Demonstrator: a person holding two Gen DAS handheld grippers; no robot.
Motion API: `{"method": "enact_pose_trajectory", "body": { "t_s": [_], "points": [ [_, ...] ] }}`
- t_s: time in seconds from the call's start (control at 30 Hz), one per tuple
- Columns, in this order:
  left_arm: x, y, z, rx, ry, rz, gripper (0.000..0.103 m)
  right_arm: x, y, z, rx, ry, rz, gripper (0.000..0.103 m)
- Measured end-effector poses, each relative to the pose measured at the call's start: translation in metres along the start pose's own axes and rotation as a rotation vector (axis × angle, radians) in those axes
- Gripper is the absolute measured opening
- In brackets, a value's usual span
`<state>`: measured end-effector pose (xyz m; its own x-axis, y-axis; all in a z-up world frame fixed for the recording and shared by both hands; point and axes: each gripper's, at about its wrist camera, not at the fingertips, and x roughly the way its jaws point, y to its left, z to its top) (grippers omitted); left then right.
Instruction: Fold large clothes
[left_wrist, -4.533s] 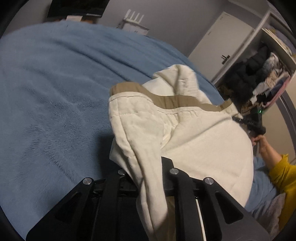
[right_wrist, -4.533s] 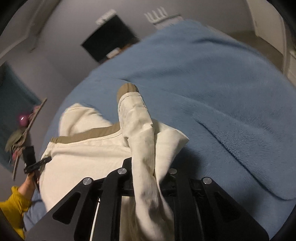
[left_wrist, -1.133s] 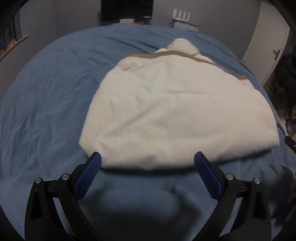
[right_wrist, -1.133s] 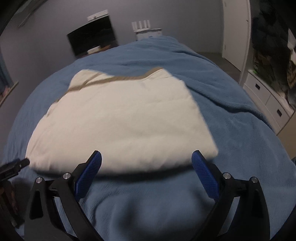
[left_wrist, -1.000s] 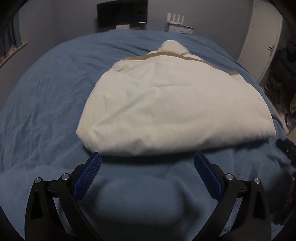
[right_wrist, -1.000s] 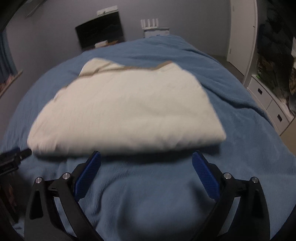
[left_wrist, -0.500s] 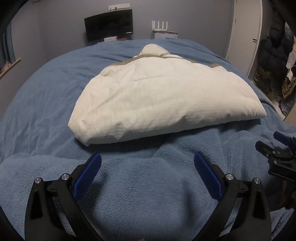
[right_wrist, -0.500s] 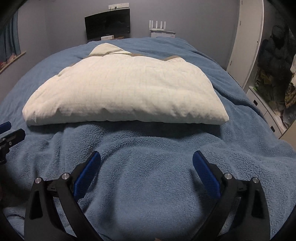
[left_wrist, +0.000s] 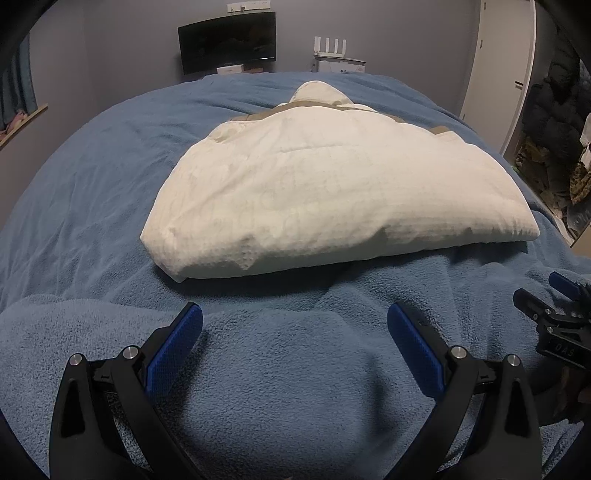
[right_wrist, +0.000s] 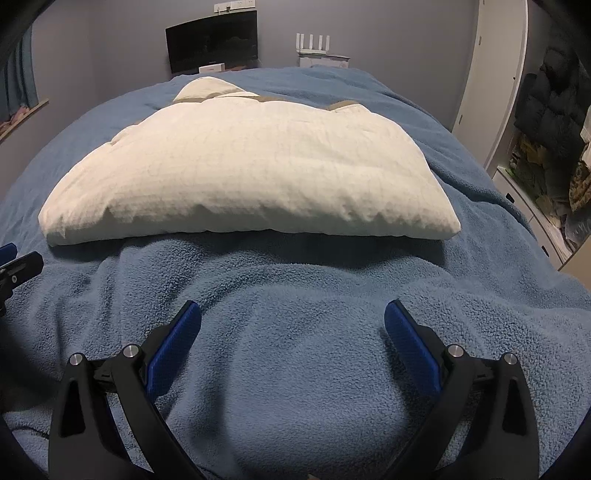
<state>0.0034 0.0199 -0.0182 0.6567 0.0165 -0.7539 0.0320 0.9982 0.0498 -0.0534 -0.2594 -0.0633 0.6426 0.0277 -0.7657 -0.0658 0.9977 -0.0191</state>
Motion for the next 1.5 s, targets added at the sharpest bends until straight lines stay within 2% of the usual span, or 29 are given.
{"method": "enact_pose_trajectory", "body": {
  "t_s": [1.5],
  "points": [
    [0.0040,0.0003,-0.0007,0.027,0.007,-0.012,0.096,0.0071,0.0005,-0.0011,0.013,0.023,-0.008,0.095]
  ]
}}
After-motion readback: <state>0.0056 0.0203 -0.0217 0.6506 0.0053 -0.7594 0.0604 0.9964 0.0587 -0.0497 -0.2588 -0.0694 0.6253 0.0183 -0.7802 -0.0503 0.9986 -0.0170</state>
